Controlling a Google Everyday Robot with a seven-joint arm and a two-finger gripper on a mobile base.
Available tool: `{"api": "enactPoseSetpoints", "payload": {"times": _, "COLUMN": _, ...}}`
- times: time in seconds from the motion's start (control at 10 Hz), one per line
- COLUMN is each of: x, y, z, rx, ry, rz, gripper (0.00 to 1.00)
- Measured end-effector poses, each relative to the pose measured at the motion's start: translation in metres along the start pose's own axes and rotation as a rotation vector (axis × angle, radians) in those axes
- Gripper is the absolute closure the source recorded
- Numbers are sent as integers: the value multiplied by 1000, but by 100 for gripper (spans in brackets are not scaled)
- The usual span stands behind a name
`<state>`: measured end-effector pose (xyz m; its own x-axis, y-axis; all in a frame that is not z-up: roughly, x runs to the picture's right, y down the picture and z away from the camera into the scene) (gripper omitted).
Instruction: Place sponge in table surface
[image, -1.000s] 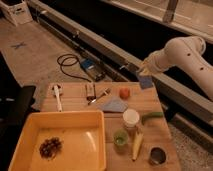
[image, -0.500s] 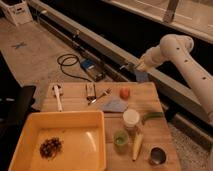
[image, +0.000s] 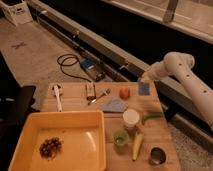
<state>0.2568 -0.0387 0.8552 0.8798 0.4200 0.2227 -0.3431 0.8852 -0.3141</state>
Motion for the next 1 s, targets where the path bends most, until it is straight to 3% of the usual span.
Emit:
{"api": "enactPoseSetpoints", "payload": {"times": 0.2, "x": 22, "y": 18, "z": 8, "rx": -57, "ry": 2, "rz": 134, "gripper": 100}}
{"api": "enactPoseSetpoints", "payload": {"times": 0.4, "x": 27, "y": 24, "z": 14, "rx": -101, "ry": 4, "rz": 160, "gripper": 90}}
{"api": "enactPoseSetpoints", "payload": {"times": 0.7, "x": 30, "y": 28, "z": 29, "rx": -138, "ry": -11, "rz": 155, "gripper": 59}}
{"api": "enactPoseSetpoints", "payload": {"times": 1.0, "x": 25, "y": 21, "z": 37, "rx": -141, "ry": -40, "rz": 148, "gripper": 29}}
